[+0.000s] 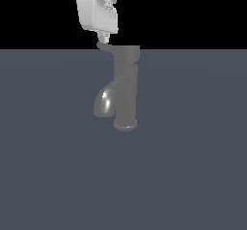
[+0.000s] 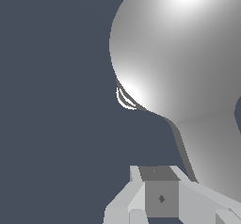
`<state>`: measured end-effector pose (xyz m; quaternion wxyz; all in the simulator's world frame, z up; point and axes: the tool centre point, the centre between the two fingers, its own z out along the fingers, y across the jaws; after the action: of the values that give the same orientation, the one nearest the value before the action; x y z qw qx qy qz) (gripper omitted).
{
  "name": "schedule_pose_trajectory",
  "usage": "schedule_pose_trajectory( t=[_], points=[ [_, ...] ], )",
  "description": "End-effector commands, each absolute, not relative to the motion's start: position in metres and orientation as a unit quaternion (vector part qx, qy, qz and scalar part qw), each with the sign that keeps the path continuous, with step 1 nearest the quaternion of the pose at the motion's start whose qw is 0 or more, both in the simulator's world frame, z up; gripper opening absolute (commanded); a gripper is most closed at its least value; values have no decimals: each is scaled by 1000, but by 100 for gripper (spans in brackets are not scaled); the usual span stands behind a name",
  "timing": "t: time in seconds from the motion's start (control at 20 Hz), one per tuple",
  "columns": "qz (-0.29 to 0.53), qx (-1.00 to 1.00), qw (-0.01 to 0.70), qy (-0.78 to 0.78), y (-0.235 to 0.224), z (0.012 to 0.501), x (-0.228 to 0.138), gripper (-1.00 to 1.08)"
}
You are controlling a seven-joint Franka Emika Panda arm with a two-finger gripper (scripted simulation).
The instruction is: Turn on the faucet by rotating a designated handle.
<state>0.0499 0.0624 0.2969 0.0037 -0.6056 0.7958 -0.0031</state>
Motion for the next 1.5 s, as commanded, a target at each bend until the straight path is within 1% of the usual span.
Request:
schedule_pose_trajectory(
  t=[0.0,0.2,0.3,1.45],
  points=[
    [0,-608,0,794,71,297,39,-100],
    [0,-608,0,794,76,297,29,-100],
    [-4,-607,2,795,72,297,35,-100],
    [-1,-608,0,794,63,297,-25,-100]
  ],
)
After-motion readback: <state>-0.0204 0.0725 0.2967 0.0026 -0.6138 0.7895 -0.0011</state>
